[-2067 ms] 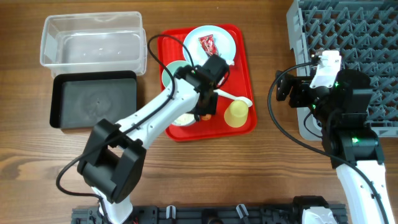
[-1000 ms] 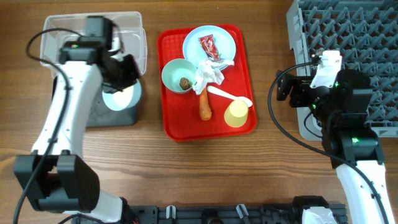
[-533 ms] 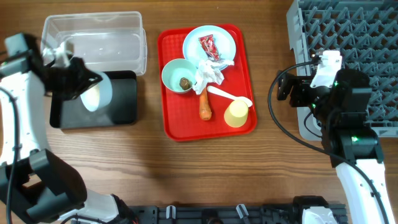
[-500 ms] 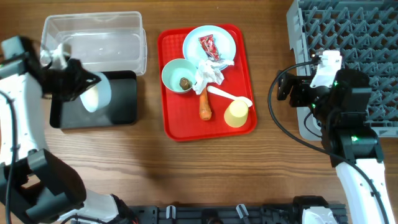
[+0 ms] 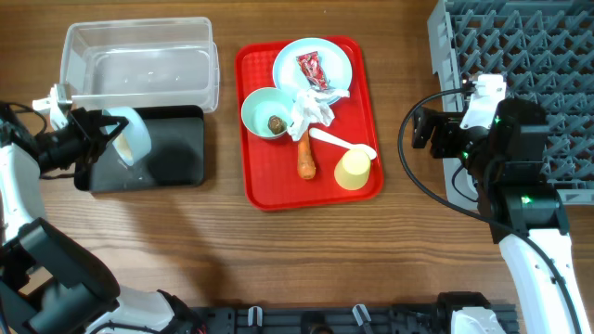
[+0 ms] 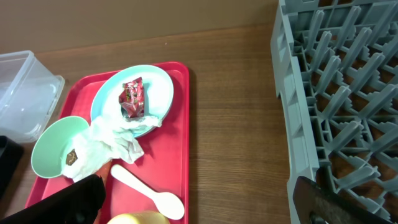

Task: Sort waste into correct bins and load items into the dishwasher rack
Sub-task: 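Tilt the bowl with the left gripper to pour rice onto the black tray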

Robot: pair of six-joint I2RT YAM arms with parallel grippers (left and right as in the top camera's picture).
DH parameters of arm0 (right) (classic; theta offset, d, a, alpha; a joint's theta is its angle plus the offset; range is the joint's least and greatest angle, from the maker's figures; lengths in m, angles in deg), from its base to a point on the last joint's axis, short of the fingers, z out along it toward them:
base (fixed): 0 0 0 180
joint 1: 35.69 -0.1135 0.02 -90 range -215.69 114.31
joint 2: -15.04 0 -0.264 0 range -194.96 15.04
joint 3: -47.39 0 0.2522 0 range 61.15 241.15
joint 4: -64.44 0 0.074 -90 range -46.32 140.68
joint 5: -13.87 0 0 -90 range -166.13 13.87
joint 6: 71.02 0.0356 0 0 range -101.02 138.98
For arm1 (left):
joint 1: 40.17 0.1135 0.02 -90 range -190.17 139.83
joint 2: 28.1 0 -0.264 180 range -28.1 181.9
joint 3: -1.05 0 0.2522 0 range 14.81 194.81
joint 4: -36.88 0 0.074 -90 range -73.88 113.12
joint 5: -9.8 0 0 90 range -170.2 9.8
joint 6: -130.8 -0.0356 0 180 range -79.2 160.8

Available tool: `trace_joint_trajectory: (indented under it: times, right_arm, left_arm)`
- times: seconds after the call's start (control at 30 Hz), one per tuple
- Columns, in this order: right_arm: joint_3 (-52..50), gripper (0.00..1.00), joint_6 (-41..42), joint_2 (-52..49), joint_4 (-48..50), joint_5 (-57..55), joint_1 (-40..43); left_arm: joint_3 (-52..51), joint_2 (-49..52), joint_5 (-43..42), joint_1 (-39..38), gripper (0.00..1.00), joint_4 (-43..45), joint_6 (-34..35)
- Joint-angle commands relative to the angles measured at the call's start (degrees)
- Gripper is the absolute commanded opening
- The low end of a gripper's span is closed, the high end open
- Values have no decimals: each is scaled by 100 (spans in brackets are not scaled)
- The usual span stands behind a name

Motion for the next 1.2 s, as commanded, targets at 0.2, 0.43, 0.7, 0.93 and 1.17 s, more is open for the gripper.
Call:
trace_joint_trajectory:
  times: [0.2,0.43,0.7,0.93,1.17]
  right_arm:
    - [155,100,-72,-48,-28,-107,-39]
    - [155,100,-72,-52,-68,-107,-39]
    - [155,100,-72,-155,-168,-107,-39]
    - [155,100,-74,-254,-197,-107,-39]
    - [155,100,-72,-260,-210,-105,-39]
  left_arm:
    - [-549,-50,-940,181,4,743,-136]
    - [-678,140,-1145,186,4,1106,-138]
    - [-680,568,-1976,306,4,1453,-157]
    - [-684,780,-2157,450,4,1283,-153]
    - [-688,787,-2632,564,4,1182,168]
